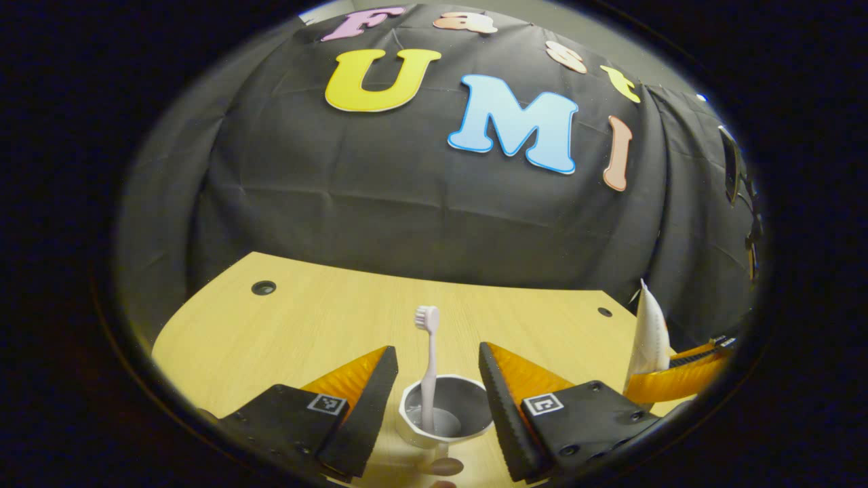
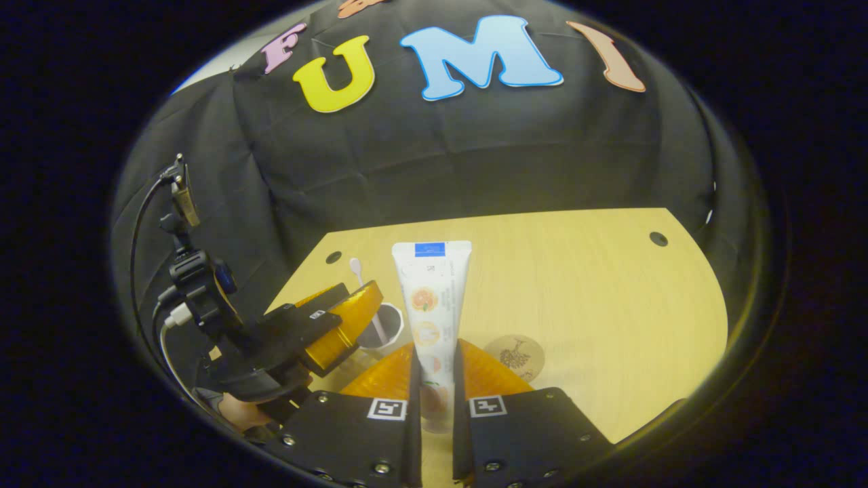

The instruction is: Put the toothbrush and toothpaste on the desktop into the cup, then pick up the cup and place it on the coaster on the desktop.

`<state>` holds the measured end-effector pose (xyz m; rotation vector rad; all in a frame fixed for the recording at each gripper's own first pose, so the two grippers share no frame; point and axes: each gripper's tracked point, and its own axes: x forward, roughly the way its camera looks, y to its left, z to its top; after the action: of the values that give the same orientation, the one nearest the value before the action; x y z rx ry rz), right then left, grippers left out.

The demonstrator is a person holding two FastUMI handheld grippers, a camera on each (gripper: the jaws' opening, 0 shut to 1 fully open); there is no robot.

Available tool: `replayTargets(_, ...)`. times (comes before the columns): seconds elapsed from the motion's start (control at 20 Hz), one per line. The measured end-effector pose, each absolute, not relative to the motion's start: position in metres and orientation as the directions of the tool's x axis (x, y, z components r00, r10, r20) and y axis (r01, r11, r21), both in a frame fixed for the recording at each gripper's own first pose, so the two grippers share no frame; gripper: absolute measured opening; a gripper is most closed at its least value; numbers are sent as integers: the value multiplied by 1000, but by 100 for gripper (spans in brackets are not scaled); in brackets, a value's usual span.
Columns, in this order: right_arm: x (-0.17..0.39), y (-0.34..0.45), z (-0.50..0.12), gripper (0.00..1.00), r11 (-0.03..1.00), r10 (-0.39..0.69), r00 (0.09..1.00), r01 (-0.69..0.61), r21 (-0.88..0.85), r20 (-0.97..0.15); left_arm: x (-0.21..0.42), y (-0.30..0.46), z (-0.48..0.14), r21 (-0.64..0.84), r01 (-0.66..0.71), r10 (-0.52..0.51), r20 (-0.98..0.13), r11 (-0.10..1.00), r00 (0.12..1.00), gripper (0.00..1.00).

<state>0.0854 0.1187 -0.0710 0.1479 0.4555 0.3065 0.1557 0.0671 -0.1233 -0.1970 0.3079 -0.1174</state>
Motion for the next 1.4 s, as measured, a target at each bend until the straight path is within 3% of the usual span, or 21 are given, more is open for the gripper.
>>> replayTargets(0.05,89,124,-67,19,942,330,855,-269,202,-400,153,68,-120,-206,83,-141,-283,975,949,87)
replayTargets(0.3,108,149,-46,19,927,373,860,-330,179,-348,141,85,-105,-173,48,-93,-260,984,961,88)
replayTargets(0.45,119,167,-39,19,915,402,858,-365,171,-321,128,100,-101,-176,16,-62,-259,984,964,97)
replayTargets(0.85,154,212,-31,19,890,456,856,-434,141,-244,98,140,-104,-205,-66,4,-292,977,957,97)
replayTargets(1.4,183,234,-83,21,905,413,847,-425,41,-334,83,167,-108,-228,-114,39,-309,967,950,96)
